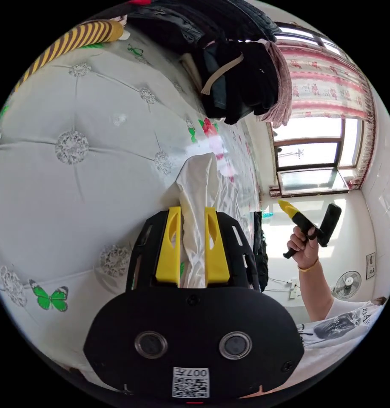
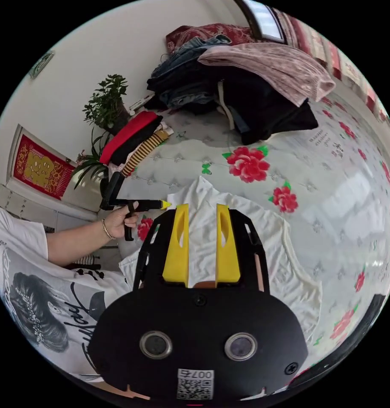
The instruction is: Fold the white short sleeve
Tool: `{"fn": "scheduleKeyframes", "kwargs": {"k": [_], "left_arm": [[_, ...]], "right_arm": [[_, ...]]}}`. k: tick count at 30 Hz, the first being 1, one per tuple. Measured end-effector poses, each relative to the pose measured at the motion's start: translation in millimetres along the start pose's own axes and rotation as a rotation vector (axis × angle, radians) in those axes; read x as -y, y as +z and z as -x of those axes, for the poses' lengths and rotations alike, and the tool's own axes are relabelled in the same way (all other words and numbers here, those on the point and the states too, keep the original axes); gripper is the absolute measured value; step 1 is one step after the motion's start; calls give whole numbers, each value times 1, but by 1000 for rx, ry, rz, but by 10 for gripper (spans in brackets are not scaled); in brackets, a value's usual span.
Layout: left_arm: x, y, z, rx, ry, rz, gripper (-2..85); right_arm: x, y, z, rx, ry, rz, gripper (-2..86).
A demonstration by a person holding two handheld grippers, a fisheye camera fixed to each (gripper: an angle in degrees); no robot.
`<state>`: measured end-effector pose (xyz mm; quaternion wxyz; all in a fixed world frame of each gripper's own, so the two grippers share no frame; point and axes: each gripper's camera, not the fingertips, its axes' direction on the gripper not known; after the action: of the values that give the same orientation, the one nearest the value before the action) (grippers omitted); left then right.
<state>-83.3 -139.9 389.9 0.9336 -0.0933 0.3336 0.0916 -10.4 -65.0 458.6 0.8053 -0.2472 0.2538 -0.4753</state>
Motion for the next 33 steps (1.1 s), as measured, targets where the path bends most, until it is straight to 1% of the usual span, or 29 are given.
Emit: {"fn": "scheduleKeyframes", "kwargs": {"k": [4, 6, 8, 10, 11, 12, 13, 15, 16, 18, 19, 21, 23, 24, 25, 29, 30, 33], "left_arm": [[2, 0, 15, -33, -29, -17, 14], [0, -2, 27, -88, -57, -26, -3], [-4, -7, 32, -116, -72, -44, -7], [-9, -14, 32, -125, -50, -66, -8], [-13, -22, 29, -124, -27, -89, -8], [-18, -32, 22, -114, 20, -117, -8], [-21, -38, 15, -98, 55, -128, -8], [-32, -52, -23, -13, 259, -148, -6], [-36, -54, -34, 2, 320, -150, -6], [-52, -48, -73, 15, 536, -124, 5], [-56, -43, -81, 7, 585, -105, 11], [-75, -8, -105, -4, 729, 35, 39], [-87, 20, -110, -17, 723, 151, 53], [-94, 30, -111, -24, 700, 176, 56], [-97, 32, -111, -20, 693, 174, 58], [-89, 24, -96, 121, 599, 76, 65], [-80, 21, -88, 134, 548, 67, 74], [-59, 24, -73, 136, 478, 79, 98]], "right_arm": [[78, 69, 15, -3, -58, 121, 54], [106, 126, 11, -19, -31, 272, 35], [113, 157, 6, -4, -20, 372, 16], [115, 158, 10, 30, -62, 349, 6], [114, 142, 17, 62, -126, 278, 3], [109, 119, 25, 79, -190, 200, 1], [106, 106, 28, 79, -218, 164, 0], [80, 56, 34, 75, -300, 49, 0], [71, 46, 33, 67, -307, 31, 0], [28, 26, 17, -18, -252, 32, 1], [16, 27, 9, -46, -221, 47, 2], [-36, 44, -33, -128, -3, 163, 10], [-71, 55, -58, -130, 143, 245, 18], [-87, 56, -65, -128, 199, 256, 22], [-93, 55, -66, -129, 217, 246, 24], [-98, 43, -59, -56, 247, 99, 33], [-91, 44, -58, -8, 243, 67, 34], [-72, 57, -51, 42, 211, 51, 33]]}}
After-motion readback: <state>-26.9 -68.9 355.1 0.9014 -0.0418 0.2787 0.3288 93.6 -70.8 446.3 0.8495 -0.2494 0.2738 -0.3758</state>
